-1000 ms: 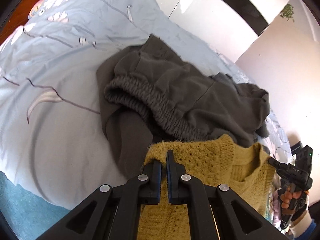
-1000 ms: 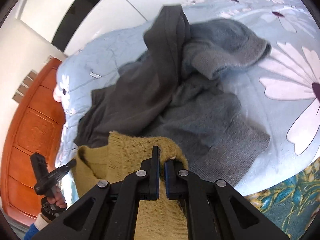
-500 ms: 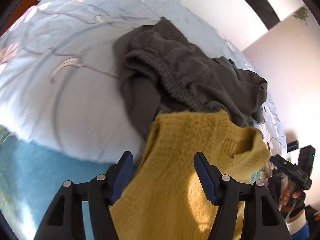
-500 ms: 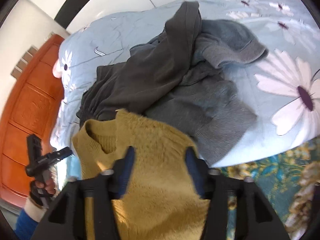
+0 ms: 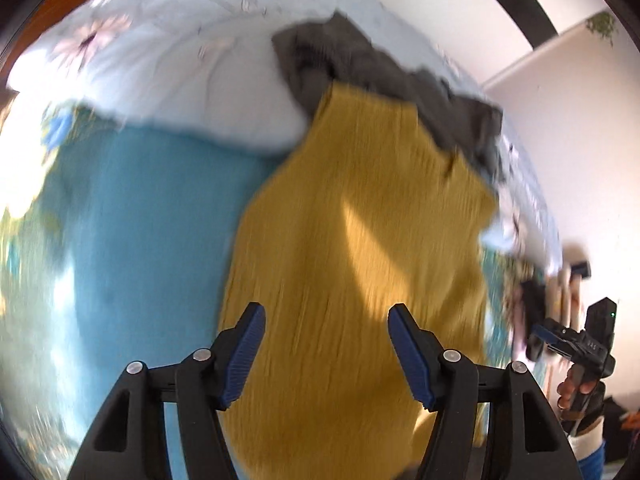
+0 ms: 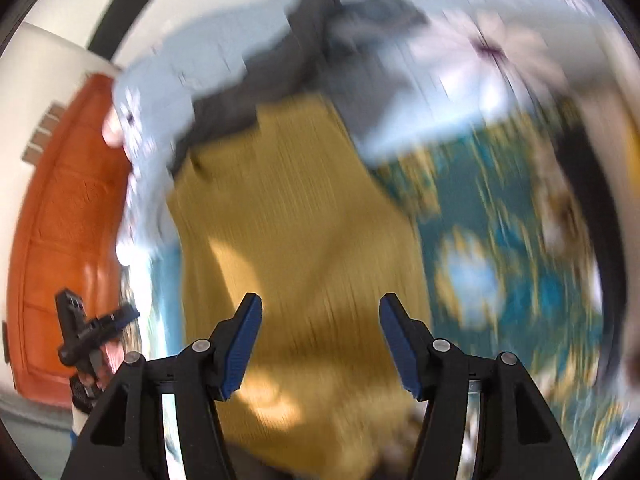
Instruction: Fold clothes
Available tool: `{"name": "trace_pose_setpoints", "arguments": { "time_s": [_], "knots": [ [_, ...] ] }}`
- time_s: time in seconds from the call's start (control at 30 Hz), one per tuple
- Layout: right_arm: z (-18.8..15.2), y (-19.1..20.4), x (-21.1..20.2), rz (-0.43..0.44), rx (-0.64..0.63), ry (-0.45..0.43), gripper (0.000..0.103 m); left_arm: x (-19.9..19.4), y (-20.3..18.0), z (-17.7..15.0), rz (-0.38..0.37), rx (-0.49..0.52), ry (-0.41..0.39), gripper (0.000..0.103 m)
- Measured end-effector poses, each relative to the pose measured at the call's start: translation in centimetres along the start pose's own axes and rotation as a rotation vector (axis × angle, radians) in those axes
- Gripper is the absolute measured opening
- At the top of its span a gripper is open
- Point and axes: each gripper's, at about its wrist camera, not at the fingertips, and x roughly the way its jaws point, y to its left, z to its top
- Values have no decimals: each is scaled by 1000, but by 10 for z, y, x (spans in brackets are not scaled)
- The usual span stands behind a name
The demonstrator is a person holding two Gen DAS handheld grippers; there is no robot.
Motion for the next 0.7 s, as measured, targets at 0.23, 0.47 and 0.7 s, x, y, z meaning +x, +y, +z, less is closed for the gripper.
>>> {"name": "trace_pose_setpoints", "arguments": {
  "time_s": [0.23,0.47,0.7],
  "knots": [
    [-98,-40,21,47,114,130,62,13,37,-104,-24,-131,69,68],
    [-116,-43,54,109,234,168,62,27,65,-150,-11,-273,87,68],
    [-111,-22,75,20,180,203,29,27,73,-162,-54,-334,76,68]
  ]
}}
